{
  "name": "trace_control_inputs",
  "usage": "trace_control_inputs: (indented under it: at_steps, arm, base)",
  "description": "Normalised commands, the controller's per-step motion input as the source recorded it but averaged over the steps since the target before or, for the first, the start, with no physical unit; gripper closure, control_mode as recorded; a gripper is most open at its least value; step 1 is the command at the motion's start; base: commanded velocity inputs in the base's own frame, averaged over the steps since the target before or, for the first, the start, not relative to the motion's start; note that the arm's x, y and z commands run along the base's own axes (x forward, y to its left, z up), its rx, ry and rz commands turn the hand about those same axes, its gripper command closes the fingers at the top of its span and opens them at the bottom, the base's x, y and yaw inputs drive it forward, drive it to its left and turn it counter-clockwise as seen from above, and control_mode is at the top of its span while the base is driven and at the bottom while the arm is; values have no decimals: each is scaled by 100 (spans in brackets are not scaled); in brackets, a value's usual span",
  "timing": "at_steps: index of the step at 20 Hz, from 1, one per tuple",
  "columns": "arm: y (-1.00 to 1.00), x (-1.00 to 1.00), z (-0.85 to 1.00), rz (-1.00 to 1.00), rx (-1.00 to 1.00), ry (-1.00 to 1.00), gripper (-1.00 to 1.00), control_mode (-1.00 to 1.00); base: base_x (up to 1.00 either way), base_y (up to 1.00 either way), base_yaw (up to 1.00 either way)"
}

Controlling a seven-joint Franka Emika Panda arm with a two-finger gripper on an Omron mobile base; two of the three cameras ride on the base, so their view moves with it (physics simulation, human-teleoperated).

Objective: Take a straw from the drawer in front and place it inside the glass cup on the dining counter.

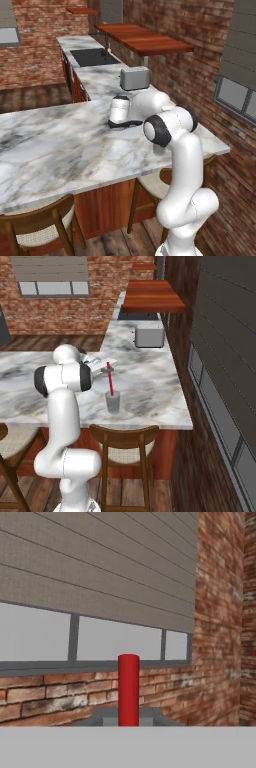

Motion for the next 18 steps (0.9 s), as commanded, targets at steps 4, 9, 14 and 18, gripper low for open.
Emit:
trace_control_inputs:
  at_steps: [4,9,14,18]
  arm:
    - [0,22,-11,0,2,0,100,-100]
    - [0,15,-14,0,1,0,100,-100]
    - [0,13,-19,0,1,0,100,-100]
    - [0,14,-18,0,0,-4,100,-100]
  base:
    - [0,0,0]
    - [0,0,0]
    - [0,0,0]
    - [0,0,0]
